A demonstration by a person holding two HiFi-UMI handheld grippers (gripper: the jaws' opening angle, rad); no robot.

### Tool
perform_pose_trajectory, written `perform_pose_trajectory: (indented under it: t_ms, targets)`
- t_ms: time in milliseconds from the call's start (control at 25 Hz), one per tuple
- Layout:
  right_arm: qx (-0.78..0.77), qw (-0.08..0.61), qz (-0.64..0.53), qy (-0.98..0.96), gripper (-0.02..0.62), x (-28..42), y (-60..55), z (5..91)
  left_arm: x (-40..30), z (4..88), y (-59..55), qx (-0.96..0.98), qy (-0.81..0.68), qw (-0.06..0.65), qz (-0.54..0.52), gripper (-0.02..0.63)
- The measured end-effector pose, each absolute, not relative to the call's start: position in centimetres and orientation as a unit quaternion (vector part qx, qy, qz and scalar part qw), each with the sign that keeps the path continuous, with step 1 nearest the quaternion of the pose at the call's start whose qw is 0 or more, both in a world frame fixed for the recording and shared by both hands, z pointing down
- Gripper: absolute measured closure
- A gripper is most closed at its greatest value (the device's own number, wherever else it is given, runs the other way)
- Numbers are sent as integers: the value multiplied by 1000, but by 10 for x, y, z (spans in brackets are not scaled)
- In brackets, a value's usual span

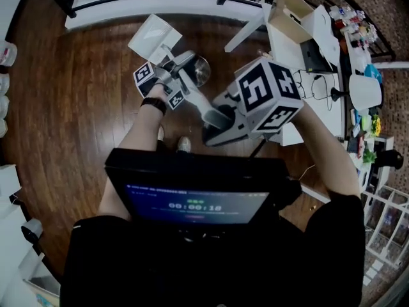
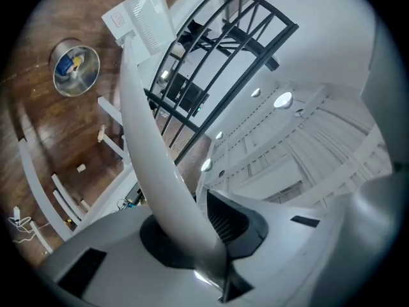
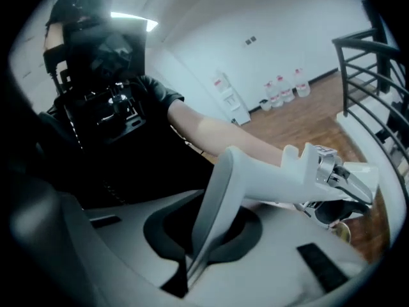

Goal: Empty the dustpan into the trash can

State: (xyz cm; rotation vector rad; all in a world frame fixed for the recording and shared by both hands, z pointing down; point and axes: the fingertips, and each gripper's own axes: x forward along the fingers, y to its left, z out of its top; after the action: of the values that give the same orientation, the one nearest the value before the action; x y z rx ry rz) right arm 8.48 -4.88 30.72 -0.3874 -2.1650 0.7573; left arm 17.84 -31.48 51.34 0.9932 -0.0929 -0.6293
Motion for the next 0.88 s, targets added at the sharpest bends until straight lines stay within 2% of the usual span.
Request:
perform_pose_trajectory:
  t_ms: [280,520,880]
  targets:
    - [-157,243,304,-908,583,64,-44,297,127,523,-308,493,-99,813,-293,555]
    - [-170,129,339,-916,577,44,-52,280,82,527,-300,477,-115,800,-346,537]
    - [-203,70,373,-902,572,38,-41,270,54,537,-273,474,-125,782,-385,505]
